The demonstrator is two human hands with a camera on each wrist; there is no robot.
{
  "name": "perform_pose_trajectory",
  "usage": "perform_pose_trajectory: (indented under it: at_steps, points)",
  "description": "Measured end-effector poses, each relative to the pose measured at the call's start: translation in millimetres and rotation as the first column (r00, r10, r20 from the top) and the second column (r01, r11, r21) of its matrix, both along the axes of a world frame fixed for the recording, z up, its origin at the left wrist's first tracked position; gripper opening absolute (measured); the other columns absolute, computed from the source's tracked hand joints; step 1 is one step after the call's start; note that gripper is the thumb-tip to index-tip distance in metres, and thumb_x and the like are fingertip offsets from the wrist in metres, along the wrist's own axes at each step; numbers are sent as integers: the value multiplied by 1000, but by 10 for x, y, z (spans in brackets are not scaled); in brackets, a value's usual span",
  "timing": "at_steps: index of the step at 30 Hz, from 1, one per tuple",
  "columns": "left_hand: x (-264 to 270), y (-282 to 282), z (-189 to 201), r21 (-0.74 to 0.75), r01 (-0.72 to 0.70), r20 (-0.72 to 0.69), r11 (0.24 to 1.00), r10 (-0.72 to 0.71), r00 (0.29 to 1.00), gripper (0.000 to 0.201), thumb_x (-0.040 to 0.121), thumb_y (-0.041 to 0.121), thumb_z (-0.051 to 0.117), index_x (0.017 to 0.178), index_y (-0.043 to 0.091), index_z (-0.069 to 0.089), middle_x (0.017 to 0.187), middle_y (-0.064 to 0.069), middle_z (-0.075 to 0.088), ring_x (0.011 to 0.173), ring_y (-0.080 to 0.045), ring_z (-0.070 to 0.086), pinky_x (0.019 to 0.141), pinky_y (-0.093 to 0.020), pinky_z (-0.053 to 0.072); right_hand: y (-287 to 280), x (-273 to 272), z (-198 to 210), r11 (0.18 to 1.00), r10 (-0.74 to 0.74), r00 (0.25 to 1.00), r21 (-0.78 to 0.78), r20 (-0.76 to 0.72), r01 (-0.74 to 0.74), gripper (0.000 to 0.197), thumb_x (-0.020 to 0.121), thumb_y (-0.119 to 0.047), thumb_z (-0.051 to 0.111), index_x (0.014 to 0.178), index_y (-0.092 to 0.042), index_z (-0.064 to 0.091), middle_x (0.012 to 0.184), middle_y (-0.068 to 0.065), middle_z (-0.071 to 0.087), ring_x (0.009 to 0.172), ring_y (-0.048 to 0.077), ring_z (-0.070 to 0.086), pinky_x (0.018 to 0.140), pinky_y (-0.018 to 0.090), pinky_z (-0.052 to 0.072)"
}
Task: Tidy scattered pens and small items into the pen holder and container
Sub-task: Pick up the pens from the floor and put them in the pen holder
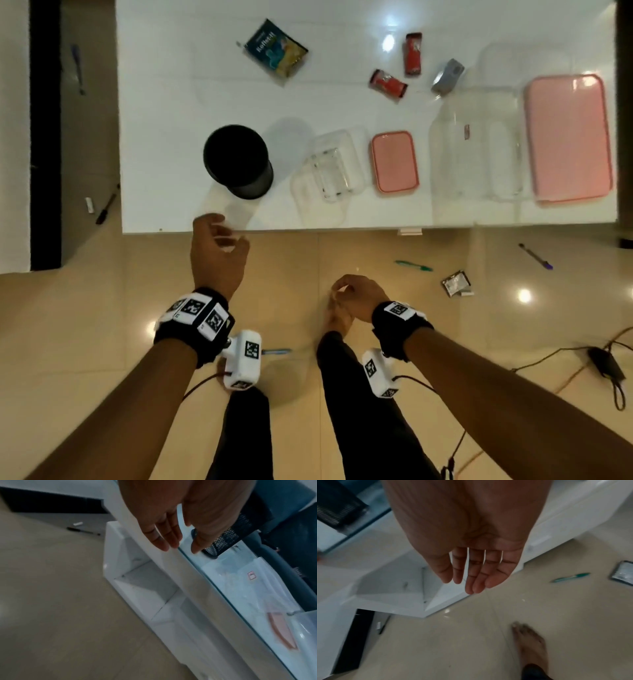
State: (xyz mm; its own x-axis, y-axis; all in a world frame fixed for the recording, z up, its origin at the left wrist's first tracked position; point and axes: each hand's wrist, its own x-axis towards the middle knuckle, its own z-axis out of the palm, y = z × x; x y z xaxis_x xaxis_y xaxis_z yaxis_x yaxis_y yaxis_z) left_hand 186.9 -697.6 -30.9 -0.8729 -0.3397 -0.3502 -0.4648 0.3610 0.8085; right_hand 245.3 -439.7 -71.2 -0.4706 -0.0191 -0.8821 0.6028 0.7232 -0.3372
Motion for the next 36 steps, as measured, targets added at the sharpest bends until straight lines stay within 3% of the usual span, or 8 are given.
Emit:
perform_pose_trajectory:
  at_steps: [5,14,18,23,25,28,31,36]
  points:
    - [1063,0,-441,70,190,325,979,-203,924,14,83,8,65,91,19,63,73,-2,65,66,-19,61,65,-28,48,294,480,-238,993,-60,997,105,49,54,4,85,-34,59,87,-35,63,95,-2,69,91,22,64,73,25,45]
    - [2326,105,-1882,180,592,722,786,-514,463,29,78,34,67,102,43,53,87,8,67,81,-22,65,86,-38,50,1073,1173,-1338,967,55,998,248,38,-63,19,92,-40,60,109,-31,62,111,1,65,106,25,60,88,30,47]
    - [2523,260,-2680,125,566,801,815,-419,428,52,85,16,67,131,20,43,91,-15,64,78,-32,61,71,-37,48,1596,1110,-2079,932,116,993,345,5,-111,40,90,-40,63,127,-29,53,125,7,60,116,28,56,98,34,45]
    - [2860,271,-3672,17,368,909,930,-167,381,108,60,55,84,141,26,19,117,-24,59,91,-41,63,72,-40,52,2162,852,-2707,885,35,983,463,-183,55,62,88,-31,65,144,-25,39,143,15,44,121,33,53,94,31,43]
    - [3098,110,-4193,-46,144,918,989,-15,395,113,39,58,88,129,27,26,120,-23,58,89,-43,65,76,-50,57,2308,726,-2876,870,26,979,487,-204,79,70,89,-31,64,149,-28,29,145,17,35,118,39,52,90,35,44]
    - [3153,310,-4221,-175,37,844,984,131,520,83,54,49,69,122,16,33,119,-30,59,99,-50,63,85,-61,52,2476,698,-3174,870,-9,984,484,-180,96,76,88,-36,62,152,-32,21,150,15,22,125,44,45,100,43,42]
    - [3109,603,-3926,-364,94,740,927,227,633,55,83,32,63,123,1,43,127,-30,51,111,-49,54,91,-47,45,2401,773,-3363,847,-50,965,502,-257,177,67,85,-40,63,145,-29,34,143,13,28,117,44,52,103,42,43]
    - [3072,878,-3721,-361,298,558,884,-51,828,25,86,11,53,108,9,63,112,-20,60,97,-40,60,83,-39,47,2034,1049,-3423,838,-83,873,440,-481,322,43,86,-39,62,114,-8,61,138,14,42,107,36,60,99,34,44]
